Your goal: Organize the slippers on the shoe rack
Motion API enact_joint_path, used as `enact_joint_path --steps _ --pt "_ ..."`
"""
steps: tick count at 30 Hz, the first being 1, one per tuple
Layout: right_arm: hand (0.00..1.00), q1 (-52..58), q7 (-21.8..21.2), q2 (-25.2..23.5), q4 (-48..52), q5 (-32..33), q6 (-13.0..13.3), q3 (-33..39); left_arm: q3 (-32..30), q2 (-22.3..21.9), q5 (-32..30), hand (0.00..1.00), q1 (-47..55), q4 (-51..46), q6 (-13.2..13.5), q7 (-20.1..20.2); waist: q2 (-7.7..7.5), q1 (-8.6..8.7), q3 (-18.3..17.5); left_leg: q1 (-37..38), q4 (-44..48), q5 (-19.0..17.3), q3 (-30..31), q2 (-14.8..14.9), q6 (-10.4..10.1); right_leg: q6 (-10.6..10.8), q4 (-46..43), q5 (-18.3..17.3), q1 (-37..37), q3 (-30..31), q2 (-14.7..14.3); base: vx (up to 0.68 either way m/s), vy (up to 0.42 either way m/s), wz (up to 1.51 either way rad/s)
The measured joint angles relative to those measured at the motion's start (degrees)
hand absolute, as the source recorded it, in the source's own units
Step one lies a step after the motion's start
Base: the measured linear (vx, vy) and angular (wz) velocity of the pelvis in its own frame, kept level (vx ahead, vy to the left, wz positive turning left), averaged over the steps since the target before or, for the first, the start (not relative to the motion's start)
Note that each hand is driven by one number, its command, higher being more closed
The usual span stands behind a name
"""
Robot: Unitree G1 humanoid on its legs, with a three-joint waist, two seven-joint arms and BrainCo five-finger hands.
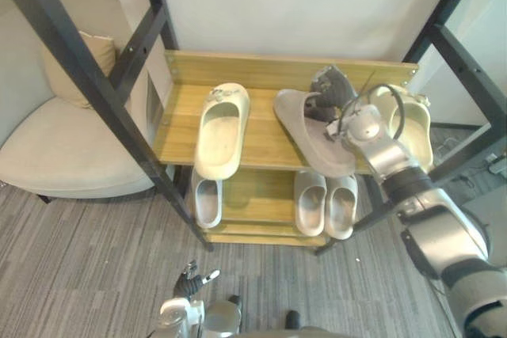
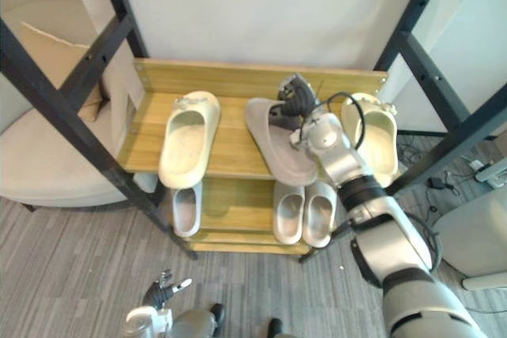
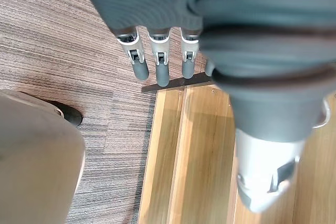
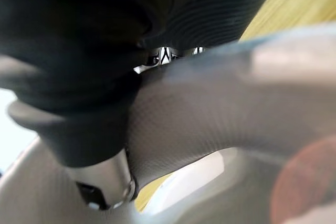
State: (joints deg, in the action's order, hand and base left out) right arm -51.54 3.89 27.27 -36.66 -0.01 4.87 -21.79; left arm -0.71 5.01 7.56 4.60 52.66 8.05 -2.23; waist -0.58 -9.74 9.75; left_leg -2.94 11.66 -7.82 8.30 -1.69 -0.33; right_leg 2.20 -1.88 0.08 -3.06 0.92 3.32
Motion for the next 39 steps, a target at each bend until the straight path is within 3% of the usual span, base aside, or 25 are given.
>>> enact_joint_path --steps 11,17,21,25,29,34,39 --pt "1.00 11.4 1.0 -0.4 14.0 0.7 0.6 6.2 -0.3 0.0 -0.1 0.00 0.1 0.0 -0.2 0.1 -0.01 0.46 0.0 0.1 -0.7 0.4 0.0 0.2 -1.2 0.5 0.1 -0.4 0.2 0.4 -0.3 -0.03 -0.027 -0.02" --pt "1.00 20.3 -0.1 -0.3 27.3 2.9 0.7 8.4 -1.7 0.0 -0.3 0.00 0.6 0.3 -1.2 0.1 0.00 2.49 0.0 0.2 -0.4 0.4 0.2 -0.2 -1.2 1.4 0.1 -2.2 0.2 0.7 0.5 -0.03 -0.017 0.02" --pt "1.00 24.3 -1.2 -1.0 37.8 5.0 2.5 12.0 -2.2 0.0 -0.9 0.00 0.6 0.7 -1.4 0.2 -0.07 3.50 -0.1 0.2 0.2 0.6 0.2 -0.3 -0.9 1.4 0.1 -2.2 -0.1 0.7 0.5 0.00 0.000 0.00" --pt "1.00 28.8 -1.3 -3.3 45.3 6.6 4.5 17.1 -2.3 0.2 -0.9 0.00 0.7 1.2 -1.5 0.2 -0.58 3.81 -1.0 1.0 0.6 0.2 0.1 -0.6 -0.5 1.5 0.1 -2.2 -1.1 0.7 0.8 0.00 0.000 0.00" --pt "1.00 34.8 -2.4 -6.6 51.2 8.5 6.5 17.3 -2.3 0.5 -1.6 0.00 0.7 1.6 -1.6 0.2 -0.75 4.54 -1.2 1.5 0.7 0.2 0.0 -0.8 -0.5 1.4 -0.2 -2.2 -1.4 0.8 1.0 0.00 0.000 0.00" --pt "1.00 47.5 -5.0 -12.1 54.3 9.6 7.0 16.7 -2.2 0.7 -2.8 0.00 0.8 3.1 -1.6 0.2 -0.49 5.40 -2.3 2.3 0.5 -0.1 -0.2 -1.0 -0.9 0.7 -1.1 -3.1 -1.9 0.7 1.3 -0.04 0.007 0.01" --pt "1.00 56.3 -6.5 -13.7 54.2 9.0 6.9 14.3 -1.6 1.0 -3.0 0.00 1.4 3.2 -1.7 0.2 -0.18 6.86 -2.5 3.5 -0.7 0.0 -0.7 -1.0 -0.8 0.7 -1.9 -4.0 -1.7 1.1 1.6 -0.03 -0.004 -0.07"
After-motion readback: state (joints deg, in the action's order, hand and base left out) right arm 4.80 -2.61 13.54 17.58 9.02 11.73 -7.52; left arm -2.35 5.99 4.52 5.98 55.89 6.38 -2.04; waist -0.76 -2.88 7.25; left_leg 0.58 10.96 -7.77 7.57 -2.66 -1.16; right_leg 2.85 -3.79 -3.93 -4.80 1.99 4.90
